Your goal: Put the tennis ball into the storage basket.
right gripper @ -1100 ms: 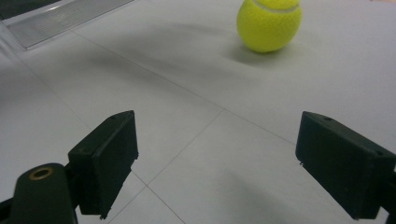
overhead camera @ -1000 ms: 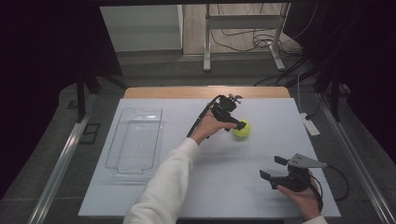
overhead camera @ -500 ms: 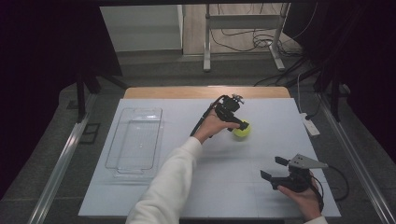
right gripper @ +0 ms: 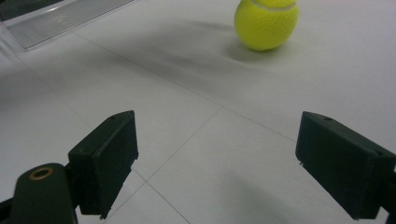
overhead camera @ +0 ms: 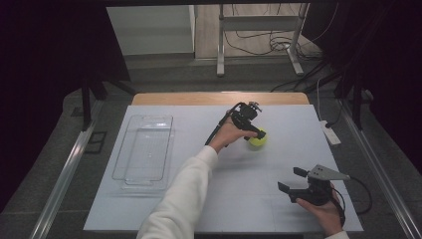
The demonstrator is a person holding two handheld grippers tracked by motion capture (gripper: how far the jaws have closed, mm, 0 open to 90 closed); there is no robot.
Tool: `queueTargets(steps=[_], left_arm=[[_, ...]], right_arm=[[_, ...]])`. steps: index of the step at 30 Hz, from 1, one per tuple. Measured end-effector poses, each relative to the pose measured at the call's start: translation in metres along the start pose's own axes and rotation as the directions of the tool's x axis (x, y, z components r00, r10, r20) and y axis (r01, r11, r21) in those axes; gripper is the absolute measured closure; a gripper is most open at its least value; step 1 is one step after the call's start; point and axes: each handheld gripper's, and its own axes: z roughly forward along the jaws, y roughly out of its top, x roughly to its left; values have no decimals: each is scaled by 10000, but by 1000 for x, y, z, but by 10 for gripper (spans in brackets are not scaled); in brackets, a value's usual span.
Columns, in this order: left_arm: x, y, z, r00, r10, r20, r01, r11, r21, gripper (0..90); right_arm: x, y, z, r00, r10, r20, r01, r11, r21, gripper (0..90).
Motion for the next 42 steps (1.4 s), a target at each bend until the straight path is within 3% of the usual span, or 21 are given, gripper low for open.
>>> queueTargets(steps=[25,42], left_arm=[[-1,-2,22,10000,-60,-9,61,9979,641,46],[-5,-3,35,9999,-16,131,3,9954,956,93]], right_arm=[[0,0,1,10000,-26,-15,26,10000,65,129],[0,0,1,10000,-38,-9,38,10000,79,129]])
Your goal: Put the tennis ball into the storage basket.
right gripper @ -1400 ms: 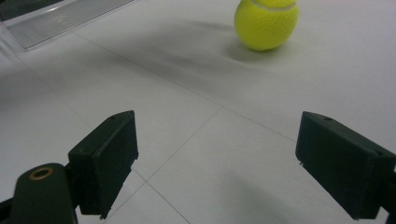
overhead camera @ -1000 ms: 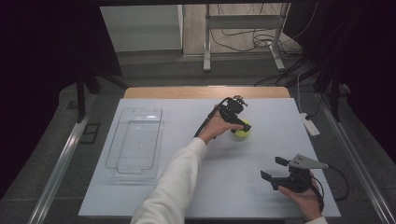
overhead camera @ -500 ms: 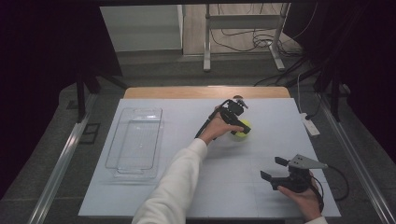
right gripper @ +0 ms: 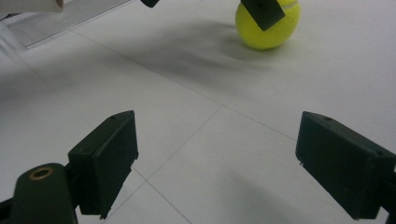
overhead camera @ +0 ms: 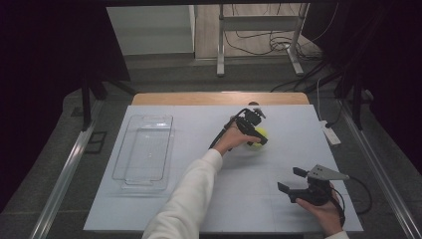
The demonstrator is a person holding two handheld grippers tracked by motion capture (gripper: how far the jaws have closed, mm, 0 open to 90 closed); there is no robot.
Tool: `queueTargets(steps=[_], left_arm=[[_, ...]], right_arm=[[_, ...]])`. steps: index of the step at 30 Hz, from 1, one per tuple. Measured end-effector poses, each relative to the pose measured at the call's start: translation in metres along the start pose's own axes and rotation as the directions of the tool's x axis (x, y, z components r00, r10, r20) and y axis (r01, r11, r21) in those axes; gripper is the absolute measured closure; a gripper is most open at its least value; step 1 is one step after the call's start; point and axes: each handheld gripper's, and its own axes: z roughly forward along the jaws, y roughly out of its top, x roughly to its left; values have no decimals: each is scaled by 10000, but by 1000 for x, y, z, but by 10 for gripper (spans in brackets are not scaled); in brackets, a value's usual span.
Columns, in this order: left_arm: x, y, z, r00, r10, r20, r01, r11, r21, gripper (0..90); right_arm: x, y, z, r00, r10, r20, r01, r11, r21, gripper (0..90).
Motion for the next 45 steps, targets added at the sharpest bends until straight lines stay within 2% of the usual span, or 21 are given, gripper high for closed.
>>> queueTargets(steps=[4,5,8,15,20,29,37,42,45], left_arm=[[-2,0,4,10000,90,-26,-89,9999,135,140],[-2,-1,4,9999,129,-97,-127,9997,196,214],[-3,0,5,9999,141,-61,-139,9997,196,253],[-5,0,3,9990,384,-251,-377,9989,268,265],[-4,-2,-2,9987,471,-180,-467,9986,258,266],[-5,-3,-17,9988,495,29,-495,9986,-166,267],[-8,-9,-30,9987,518,28,-516,9971,-566,267],[-10,-15,-41,9989,452,122,-439,9948,-917,267],[-10,-19,-45,9989,471,77,-461,9943,-963,267]], right_arm=[[0,0,0,10000,10,-12,-10,10000,-19,129],[0,0,0,10000,15,-8,-15,10000,-31,129],[0,0,0,10000,21,-7,-21,10000,-35,129],[0,0,-1,10000,21,14,-21,10000,-52,129],[-1,0,-1,10000,22,45,-22,10000,-44,129],[0,-1,-1,10000,30,72,-30,10000,-28,129],[0,-1,-1,10000,36,73,-36,10000,-43,130],[0,0,-2,10000,33,74,-33,10000,-39,130],[-1,0,-2,9999,44,90,-44,10000,-53,130]])
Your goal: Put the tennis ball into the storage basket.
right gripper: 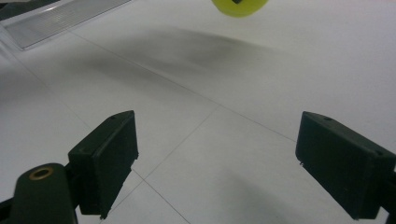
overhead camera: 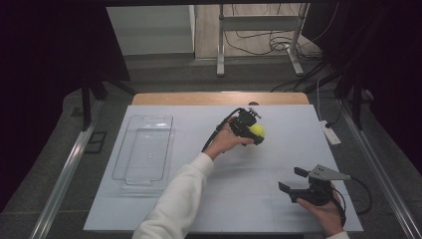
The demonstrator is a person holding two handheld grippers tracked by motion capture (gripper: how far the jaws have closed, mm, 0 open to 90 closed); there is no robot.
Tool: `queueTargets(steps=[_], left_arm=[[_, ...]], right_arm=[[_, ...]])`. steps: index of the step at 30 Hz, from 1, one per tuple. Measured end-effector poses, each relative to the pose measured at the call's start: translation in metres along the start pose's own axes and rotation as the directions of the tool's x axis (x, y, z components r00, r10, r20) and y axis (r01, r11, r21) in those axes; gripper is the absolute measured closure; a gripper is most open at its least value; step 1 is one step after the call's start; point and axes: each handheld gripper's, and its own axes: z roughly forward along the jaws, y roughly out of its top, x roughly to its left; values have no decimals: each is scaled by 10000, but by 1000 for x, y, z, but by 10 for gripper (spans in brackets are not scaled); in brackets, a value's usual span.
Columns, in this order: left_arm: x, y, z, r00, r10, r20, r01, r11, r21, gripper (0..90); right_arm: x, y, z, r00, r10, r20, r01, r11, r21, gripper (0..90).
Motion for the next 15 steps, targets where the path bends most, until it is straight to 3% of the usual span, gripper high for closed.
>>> queueTargets(steps=[7,15], left_arm=[[2,-12,-14,9998,-173,-29,172,9996,-223,267],[-3,-22,-26,10000,46,-86,-50,9988,-493,267]], right_arm=[[1,0,1,10000,-16,28,16,10000,13,130],[0,0,1,10000,2,85,-2,10000,28,130]])
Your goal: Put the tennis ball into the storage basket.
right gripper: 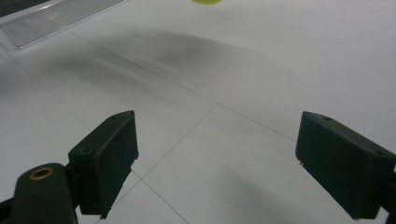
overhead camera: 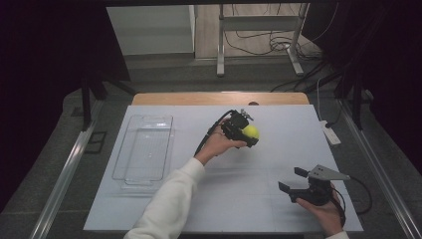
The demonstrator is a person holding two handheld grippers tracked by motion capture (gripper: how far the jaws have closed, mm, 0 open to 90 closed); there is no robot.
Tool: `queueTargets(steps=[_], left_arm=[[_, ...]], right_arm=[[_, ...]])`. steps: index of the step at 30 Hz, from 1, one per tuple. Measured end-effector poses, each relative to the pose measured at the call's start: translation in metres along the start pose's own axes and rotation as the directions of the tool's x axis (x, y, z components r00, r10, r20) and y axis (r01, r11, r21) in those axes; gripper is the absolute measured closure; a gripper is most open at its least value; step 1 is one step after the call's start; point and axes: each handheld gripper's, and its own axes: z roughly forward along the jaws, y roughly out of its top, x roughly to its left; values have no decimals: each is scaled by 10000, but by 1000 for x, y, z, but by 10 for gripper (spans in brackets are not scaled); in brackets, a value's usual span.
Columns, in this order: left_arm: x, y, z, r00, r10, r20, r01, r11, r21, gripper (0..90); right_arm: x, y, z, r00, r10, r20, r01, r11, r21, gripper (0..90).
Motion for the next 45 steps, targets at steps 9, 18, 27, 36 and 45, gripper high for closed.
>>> queueTargets(steps=[9,18,27,36,45], left_arm=[[-3,-13,-15,10000,35,-34,-36,9997,-232,267],[-6,-17,-21,9999,93,-82,-96,9994,-335,267],[-4,-25,-25,9998,-1,-200,-7,9992,-403,267],[-2,-35,-33,9993,-334,-160,322,9971,-684,267],[-3,-44,-44,9988,-465,-181,446,9945,-945,267]], right_arm=[[1,0,-2,10000,9,65,-9,10000,-48,131],[4,1,1,10000,-49,52,49,10000,17,131],[3,0,0,10000,-46,64,46,10000,-4,131],[1,0,-1,9999,5,120,-5,10000,-18,131],[2,-1,-1,9999,-6,147,5,10000,45,131]])
